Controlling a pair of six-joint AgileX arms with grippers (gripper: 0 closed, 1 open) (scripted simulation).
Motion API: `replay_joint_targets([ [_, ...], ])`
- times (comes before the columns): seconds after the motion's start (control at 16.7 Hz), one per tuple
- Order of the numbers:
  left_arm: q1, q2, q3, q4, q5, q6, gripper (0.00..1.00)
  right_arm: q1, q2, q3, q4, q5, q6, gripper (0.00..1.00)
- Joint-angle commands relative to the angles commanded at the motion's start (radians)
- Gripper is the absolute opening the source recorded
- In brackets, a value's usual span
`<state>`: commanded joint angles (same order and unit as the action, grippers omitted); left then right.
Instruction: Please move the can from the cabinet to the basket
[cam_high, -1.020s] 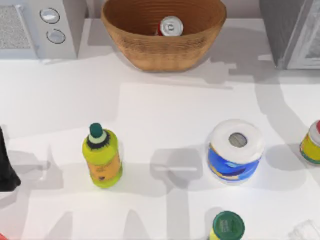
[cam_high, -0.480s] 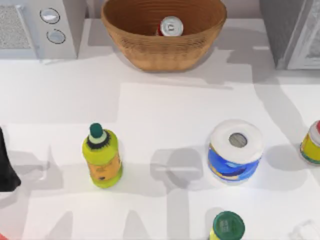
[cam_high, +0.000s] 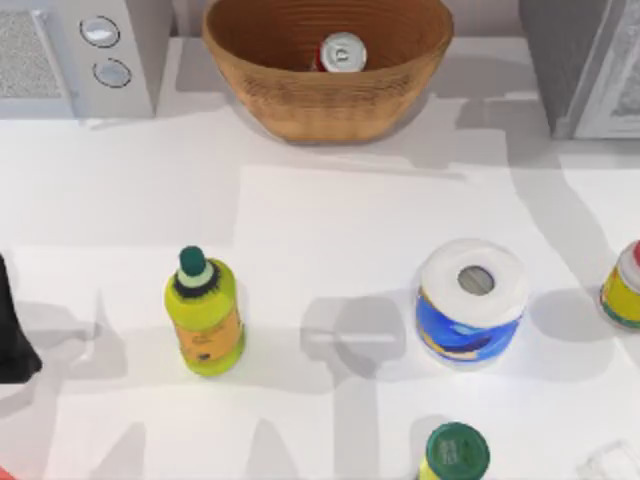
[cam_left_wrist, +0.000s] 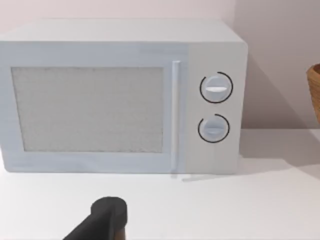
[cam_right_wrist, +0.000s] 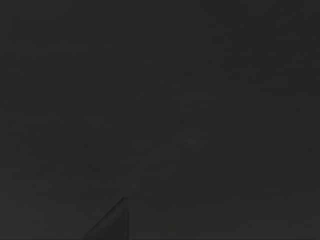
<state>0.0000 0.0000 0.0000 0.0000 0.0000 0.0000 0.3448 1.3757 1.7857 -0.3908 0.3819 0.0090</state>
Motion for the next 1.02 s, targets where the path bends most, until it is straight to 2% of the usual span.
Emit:
replay_joint_targets([
  [0.18, 0.0, 0.0, 0.0, 0.0, 0.0, 0.0, 1.0, -0.021, -0.098, -0.125, 0.032, -0.028, 0.0, 1.0],
  [0.36, 0.0, 0.0, 0.0, 0.0, 0.0, 0.0, 1.0, -0.058, -0.254, -0.335, 0.077, -0.071, -0.001, 1.0],
  [1.02, 0.0, 0.0, 0.0, 0.0, 0.0, 0.0, 1.0, -0.26, -1.037, -1.384, 0.292, -0.284, -0.007, 1.0],
])
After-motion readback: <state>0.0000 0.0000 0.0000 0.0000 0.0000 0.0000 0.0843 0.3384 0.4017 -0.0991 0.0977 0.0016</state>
